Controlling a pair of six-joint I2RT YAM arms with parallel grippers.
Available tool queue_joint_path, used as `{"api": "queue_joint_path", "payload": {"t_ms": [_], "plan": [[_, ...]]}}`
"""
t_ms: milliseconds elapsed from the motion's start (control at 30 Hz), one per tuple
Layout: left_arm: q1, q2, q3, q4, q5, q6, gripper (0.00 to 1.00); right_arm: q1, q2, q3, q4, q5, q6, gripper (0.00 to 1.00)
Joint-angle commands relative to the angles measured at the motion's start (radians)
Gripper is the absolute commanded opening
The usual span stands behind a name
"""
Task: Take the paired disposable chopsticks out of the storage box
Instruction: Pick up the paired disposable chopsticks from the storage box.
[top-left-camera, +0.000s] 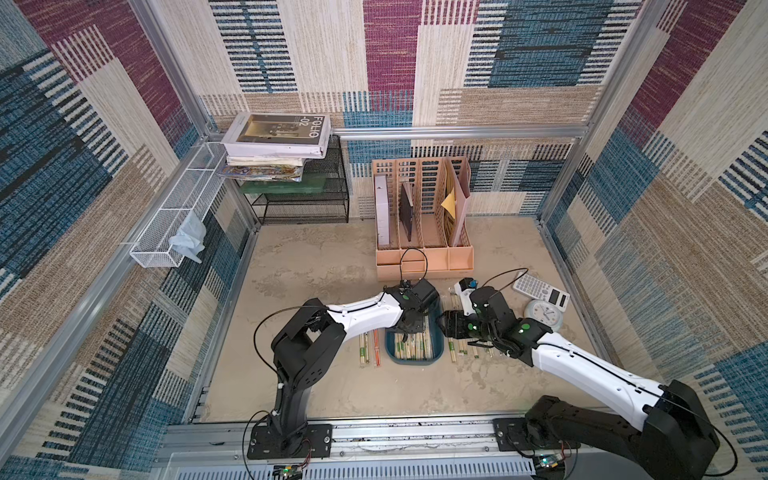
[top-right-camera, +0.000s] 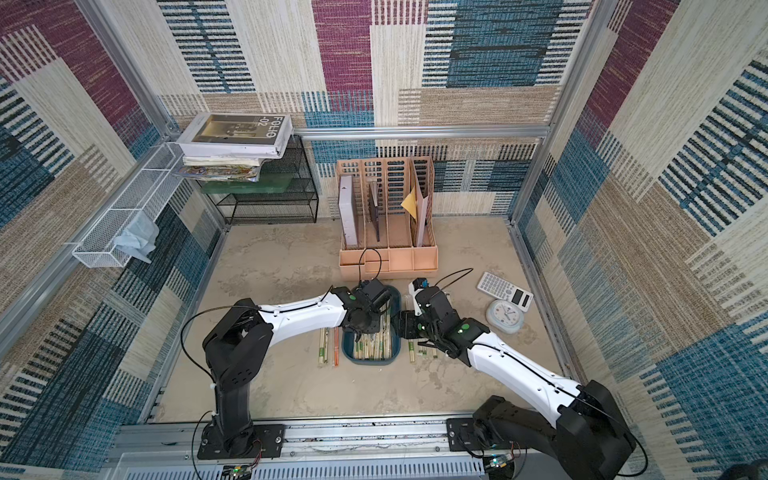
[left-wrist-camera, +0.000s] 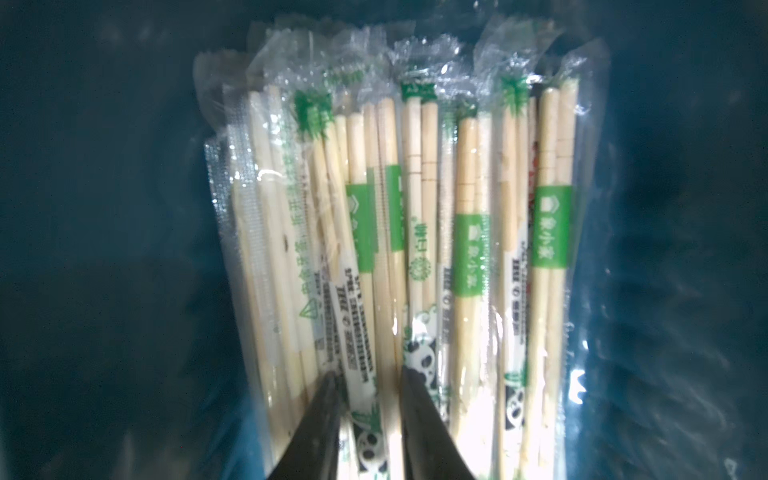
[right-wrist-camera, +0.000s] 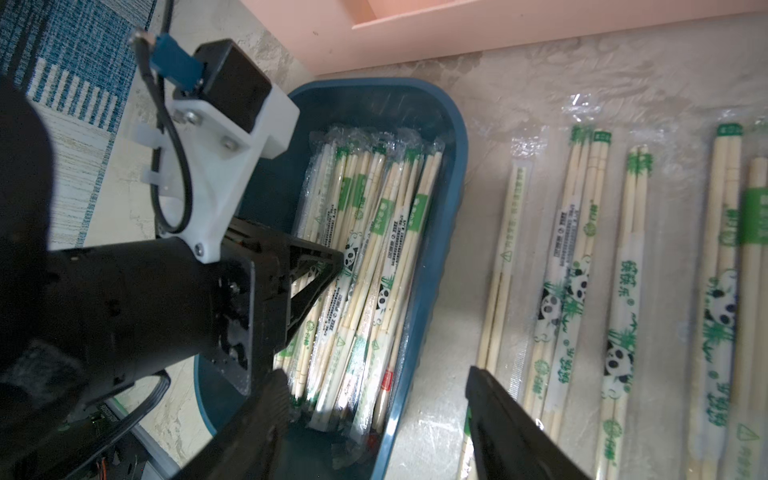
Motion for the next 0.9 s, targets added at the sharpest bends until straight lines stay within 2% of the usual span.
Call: {"api": "queue_joint_path", "payload": {"t_ms": [0, 100, 333, 467, 867], "plan": [[0.001, 0.001, 0.002, -0.022, -0.007, -0.003, 0.28, -0.001, -0.003, 0.005, -0.011, 0.001, -0.008, 0.71], [0.001, -0.002, 0.006, -0.026, -0.011, 0.003, 0.28, -0.003, -0.004, 0.005, -0.011, 0.003, -0.009, 0.71], [0.001, 0.010, 0.006, -0.018, -0.001, 0.001, 0.15, -0.006, -0.007, 0.006, -0.016, 0.002, -0.010, 0.71], [0.001, 0.003, 0.008, -0.019, 0.004, 0.001, 0.11, -0.005, -0.012, 0.008, -0.018, 0.002, -0.009, 0.71], [0.002, -0.117, 0.042, -0.060, -0.003, 0.033, 0.10, -0.001, -0.010, 0.020, -0.011, -0.019, -0.013, 0.71]]}}
